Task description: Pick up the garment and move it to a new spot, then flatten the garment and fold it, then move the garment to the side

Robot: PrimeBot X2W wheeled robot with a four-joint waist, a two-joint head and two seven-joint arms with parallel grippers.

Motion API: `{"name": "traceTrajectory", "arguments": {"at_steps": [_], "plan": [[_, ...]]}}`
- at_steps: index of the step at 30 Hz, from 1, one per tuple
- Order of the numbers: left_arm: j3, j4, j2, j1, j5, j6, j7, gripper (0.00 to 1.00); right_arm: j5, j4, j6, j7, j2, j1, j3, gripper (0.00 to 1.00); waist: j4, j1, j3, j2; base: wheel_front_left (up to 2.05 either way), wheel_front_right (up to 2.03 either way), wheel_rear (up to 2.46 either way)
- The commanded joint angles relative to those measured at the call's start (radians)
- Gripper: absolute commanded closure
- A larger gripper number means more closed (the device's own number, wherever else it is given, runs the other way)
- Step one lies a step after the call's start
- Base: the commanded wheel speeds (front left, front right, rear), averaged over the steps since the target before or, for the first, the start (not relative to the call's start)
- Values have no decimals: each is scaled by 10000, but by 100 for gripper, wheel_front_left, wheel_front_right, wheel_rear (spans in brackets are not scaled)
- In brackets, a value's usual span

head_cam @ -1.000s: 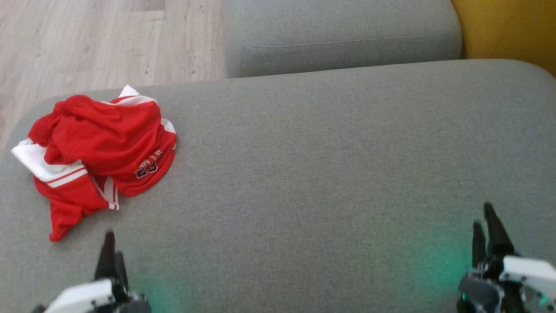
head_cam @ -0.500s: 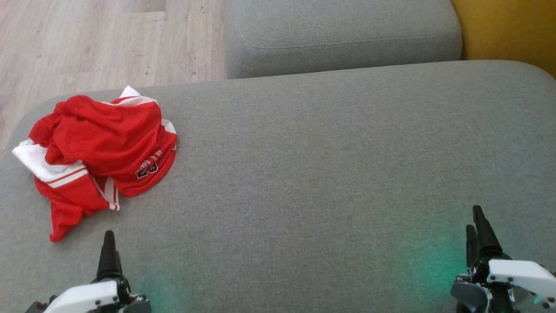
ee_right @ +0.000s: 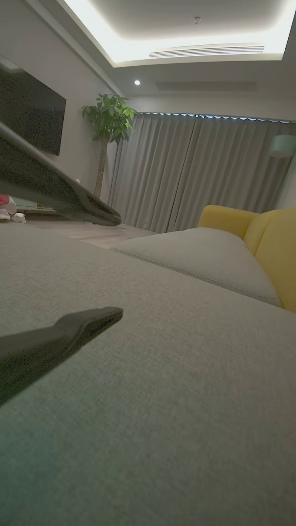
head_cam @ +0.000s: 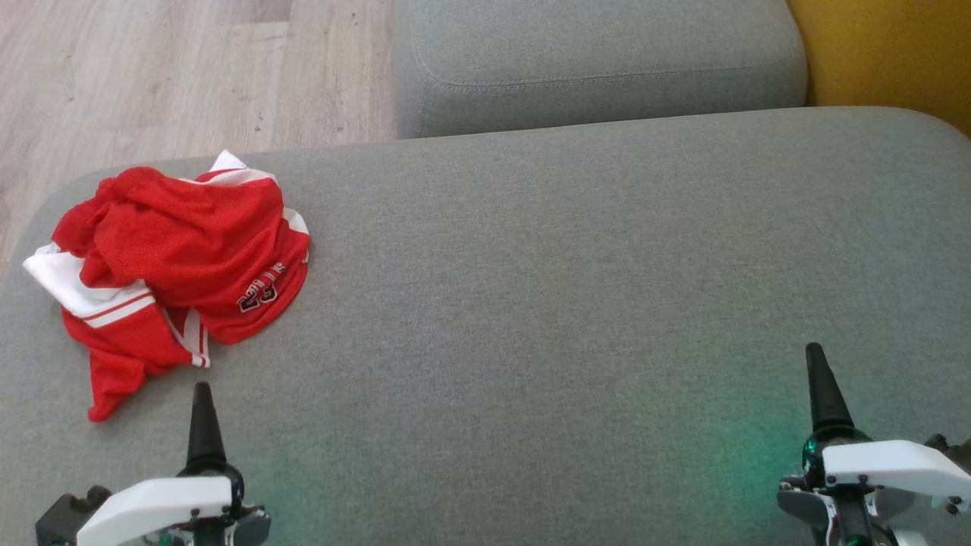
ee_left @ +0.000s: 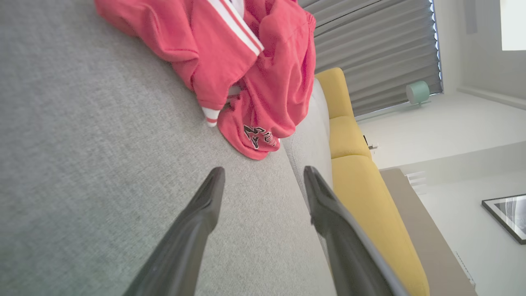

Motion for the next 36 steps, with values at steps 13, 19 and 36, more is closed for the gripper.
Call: {"name": "traceTrajectory", "arguments": {"at_steps": [13,19,36], "plan": [[-285,-669,48,-139,1693,293,-479,0,-1842,-704,-3,-460,-60,-474,582,0,31,0,-67,0,0,0,0],[-408,-870,50,-115,2676,397,-656,0,-2583,-810,-3,-636,-65,-481,784,0,25,0,-100,0,0,0,0],[-926,-1279,57,12,5070,639,-1161,0,-4848,-1049,-4,-1138,-78,-387,1350,0,133,0,-271,0,0,0,0]]}}
